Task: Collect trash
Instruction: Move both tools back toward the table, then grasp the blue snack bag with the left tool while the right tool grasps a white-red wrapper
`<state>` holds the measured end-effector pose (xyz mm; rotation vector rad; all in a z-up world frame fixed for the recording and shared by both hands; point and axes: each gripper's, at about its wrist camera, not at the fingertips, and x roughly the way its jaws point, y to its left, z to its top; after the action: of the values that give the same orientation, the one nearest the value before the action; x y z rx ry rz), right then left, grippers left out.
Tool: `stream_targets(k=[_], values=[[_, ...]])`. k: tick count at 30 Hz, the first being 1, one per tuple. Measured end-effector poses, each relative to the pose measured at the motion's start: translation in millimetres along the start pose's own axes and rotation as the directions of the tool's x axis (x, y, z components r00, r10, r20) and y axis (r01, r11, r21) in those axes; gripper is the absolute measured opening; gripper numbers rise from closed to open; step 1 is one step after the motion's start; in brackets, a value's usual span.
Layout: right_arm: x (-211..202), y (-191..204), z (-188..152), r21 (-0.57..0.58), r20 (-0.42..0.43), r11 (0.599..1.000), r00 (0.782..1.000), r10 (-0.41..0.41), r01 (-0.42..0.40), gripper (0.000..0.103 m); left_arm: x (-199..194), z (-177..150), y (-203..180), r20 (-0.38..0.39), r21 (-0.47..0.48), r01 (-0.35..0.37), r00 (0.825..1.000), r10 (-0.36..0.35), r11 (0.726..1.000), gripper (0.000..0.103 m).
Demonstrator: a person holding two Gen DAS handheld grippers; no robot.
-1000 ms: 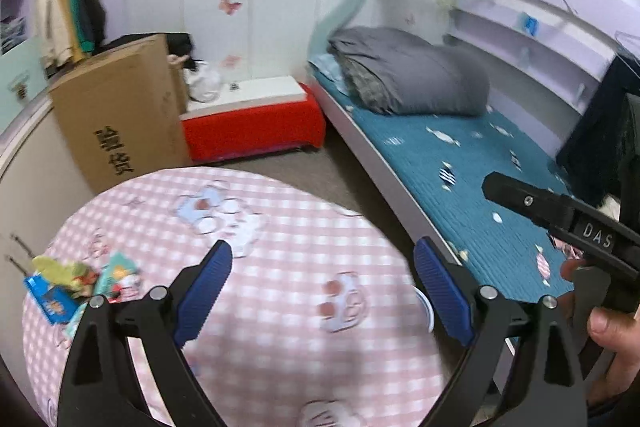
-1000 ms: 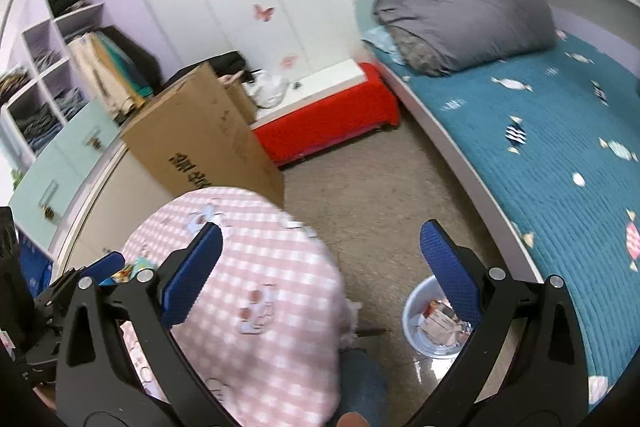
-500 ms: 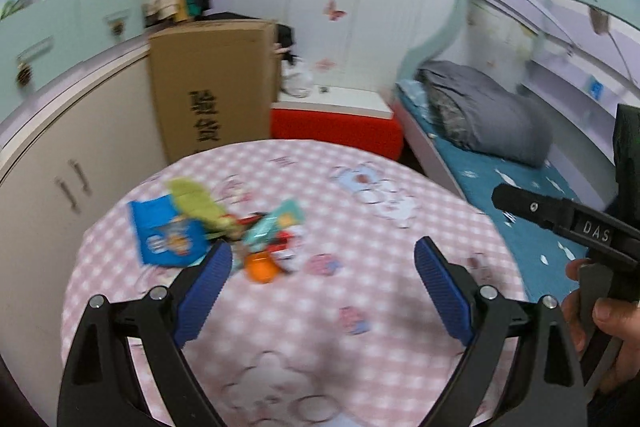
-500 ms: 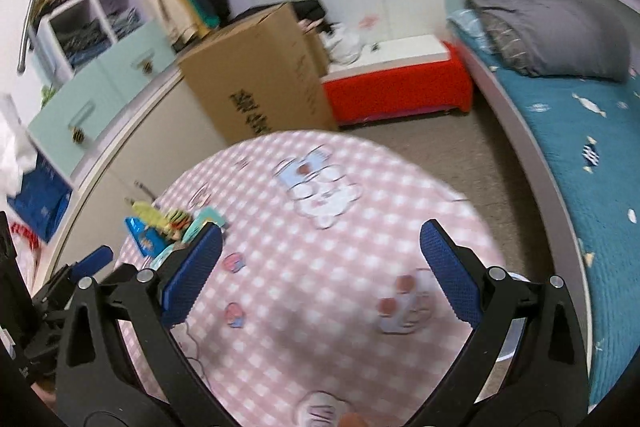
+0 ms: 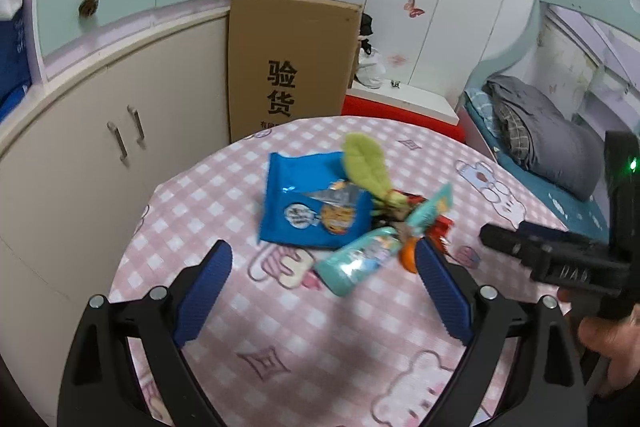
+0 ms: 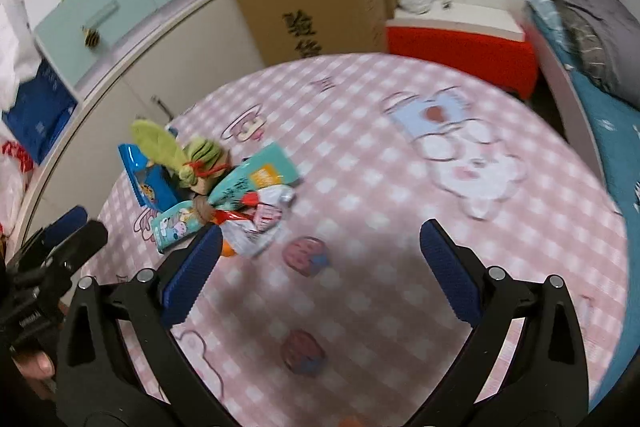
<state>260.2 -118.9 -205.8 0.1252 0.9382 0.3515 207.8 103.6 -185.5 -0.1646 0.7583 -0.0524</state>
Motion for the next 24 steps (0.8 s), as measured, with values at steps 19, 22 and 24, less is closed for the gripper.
stream_targets(k=[19,22,24], values=[[15,10,-2,-0.024,-0.005,0.994,0.994,0.107,-0.107,0.026,68,14,6,-0.074,0.005,0.067,0.995,-0.066,0.998,0.058],[4,2,-3,-0.01,0.014,0.994,0.994,0.109,-0.109,0.026,65,11,10,-0.078,-0.009,0.071,0.994,-0.072,0.997,0.047],[-2,-3,-4,-0.001,0.022,0.994,0.994,0.108,-0.108,0.026,62,7,15,-0.077,-0.025,0.077,0.994,-0.079,0.997,0.043]])
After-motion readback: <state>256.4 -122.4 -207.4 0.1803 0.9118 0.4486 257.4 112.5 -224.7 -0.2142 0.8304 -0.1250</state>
